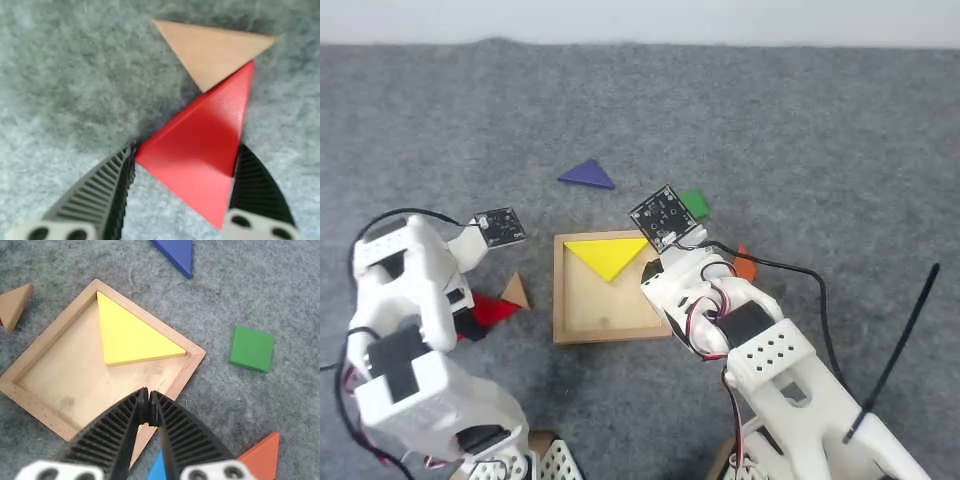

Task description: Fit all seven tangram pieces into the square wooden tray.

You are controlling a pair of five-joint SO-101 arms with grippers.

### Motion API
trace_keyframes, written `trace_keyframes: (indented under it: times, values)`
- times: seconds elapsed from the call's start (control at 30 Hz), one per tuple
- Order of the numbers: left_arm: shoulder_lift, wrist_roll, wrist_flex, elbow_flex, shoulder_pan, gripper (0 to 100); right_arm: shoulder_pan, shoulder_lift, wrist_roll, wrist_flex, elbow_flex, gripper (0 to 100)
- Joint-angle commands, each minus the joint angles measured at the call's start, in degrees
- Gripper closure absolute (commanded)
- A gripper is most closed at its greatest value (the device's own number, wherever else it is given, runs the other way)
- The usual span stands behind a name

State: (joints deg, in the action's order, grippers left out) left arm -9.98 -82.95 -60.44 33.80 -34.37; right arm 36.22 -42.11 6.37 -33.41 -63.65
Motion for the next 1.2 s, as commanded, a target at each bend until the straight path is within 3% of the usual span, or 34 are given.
trace_keyframes:
  times: [0.0, 0.2, 0.67, 0.9, 1.17]
  values:
    - [-3.1, 1.1, 3.3, 0.0, -0.2, 71, 0.3, -2.2, -0.4, 1.1, 0.4, 99.1]
    - [-3.1, 0.8, 0.5, -0.7, -0.1, 71, 0.3, -2.2, -0.5, 1.1, 0.4, 99.1]
    - [-2.2, 1.1, 0.2, -0.4, -0.4, 86, 0.3, -2.2, -0.5, 1.1, 0.4, 99.1]
    - [12.5, 0.7, -6.9, 3.4, -0.3, 86, 0.3, -2.2, -0.4, 1.1, 0.4, 99.1]
    - [24.3, 1.1, -8.9, 7.3, 0.6, 86, 0.3, -2.2, -0.5, 1.1, 0.4, 99.1]
